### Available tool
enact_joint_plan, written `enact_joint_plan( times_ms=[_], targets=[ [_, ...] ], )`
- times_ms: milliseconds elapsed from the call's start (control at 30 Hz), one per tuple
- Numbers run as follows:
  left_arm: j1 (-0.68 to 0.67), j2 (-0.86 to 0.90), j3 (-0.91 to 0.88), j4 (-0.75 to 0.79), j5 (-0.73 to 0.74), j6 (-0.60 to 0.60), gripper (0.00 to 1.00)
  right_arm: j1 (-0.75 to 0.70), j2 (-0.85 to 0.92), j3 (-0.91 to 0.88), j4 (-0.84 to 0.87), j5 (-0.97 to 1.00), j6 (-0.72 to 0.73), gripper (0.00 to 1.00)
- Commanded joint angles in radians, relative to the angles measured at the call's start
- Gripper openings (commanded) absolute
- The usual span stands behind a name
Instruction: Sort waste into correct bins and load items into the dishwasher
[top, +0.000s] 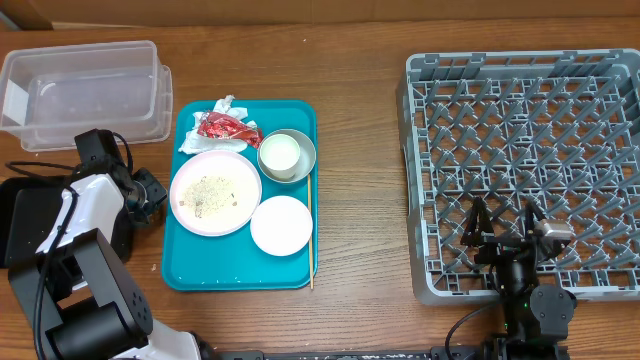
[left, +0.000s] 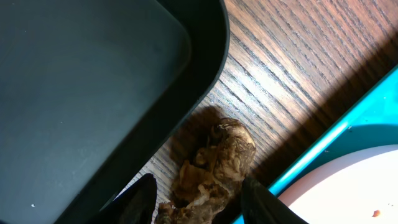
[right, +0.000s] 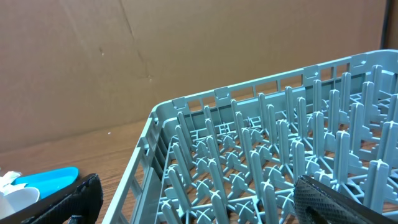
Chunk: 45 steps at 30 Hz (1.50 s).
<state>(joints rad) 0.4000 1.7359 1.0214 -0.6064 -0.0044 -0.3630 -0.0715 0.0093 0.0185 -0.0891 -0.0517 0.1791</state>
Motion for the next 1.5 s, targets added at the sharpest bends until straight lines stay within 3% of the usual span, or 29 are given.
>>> enact_joint_plan(
  times_ms=[0,567,700,867,1367,1467],
  targets=[
    [0.002,0.01,0.006,-0.002,-0.016,-0.003,0.47,-0.003,-0.006,-0.01,0.008,0.006,-0.004,1.0],
    [-0.002,0.01,-0.083,0.088,0.009,-0.003,0.45,-0.003,-0.006,-0.01,0.008,0.006,-0.004,1.0],
    [-0.002,0.01,-0.087,0.096,0.013,-0.003,0.36,-0.003,-0.006,-0.01,0.008,0.006,-0.004,1.0],
    [-0.002,0.009,-0.068,0.078,0.041,-0.003,0.17,-0.003,-0.006,-0.01,0.008,0.006,-0.004,1.0],
    [-0.002,0.008,0.269,-0.228,0.173,-0.004,0.09,-0.003,-0.006,-0.01,0.008,0.006,-0.004,1.0],
    [0.013,0.008,0.375,-0.317,0.146,-0.031,0.09,-0.003,-0.006,-0.01,0.008,0.006,-0.004,1.0]
  ],
)
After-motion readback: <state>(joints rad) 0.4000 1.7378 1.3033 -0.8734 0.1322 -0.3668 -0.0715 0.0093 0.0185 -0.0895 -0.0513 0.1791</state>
